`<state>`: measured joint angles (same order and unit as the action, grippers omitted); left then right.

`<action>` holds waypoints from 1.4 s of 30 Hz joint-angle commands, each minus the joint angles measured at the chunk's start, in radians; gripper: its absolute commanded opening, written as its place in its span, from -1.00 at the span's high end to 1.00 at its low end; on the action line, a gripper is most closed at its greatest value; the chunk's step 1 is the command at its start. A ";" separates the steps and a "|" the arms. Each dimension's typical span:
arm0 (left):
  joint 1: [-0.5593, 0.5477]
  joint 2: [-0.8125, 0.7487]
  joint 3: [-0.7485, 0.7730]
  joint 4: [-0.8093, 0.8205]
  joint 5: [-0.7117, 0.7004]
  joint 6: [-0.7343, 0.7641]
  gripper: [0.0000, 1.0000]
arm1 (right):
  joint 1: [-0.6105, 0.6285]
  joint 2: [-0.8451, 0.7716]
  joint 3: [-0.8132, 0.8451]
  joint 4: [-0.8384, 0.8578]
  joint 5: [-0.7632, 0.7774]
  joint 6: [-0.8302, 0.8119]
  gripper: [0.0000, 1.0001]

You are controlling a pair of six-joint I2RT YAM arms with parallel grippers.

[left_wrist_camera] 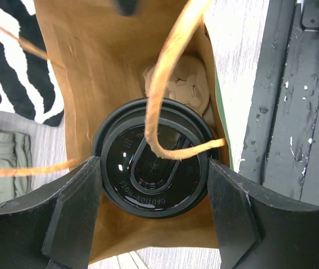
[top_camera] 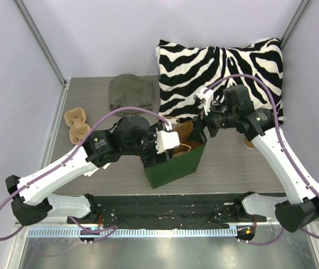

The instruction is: Pack the takeout coffee

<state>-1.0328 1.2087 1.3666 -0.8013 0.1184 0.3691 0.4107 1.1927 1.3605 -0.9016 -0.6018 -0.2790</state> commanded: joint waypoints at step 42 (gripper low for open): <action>0.180 -0.067 -0.061 0.165 0.099 -0.294 0.70 | 0.100 0.183 0.151 0.096 -0.136 -0.328 0.98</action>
<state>-0.8829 1.1542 1.2804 -0.6849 0.1520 0.1535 0.5030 1.4307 1.5249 -0.8604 -0.7250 -0.6079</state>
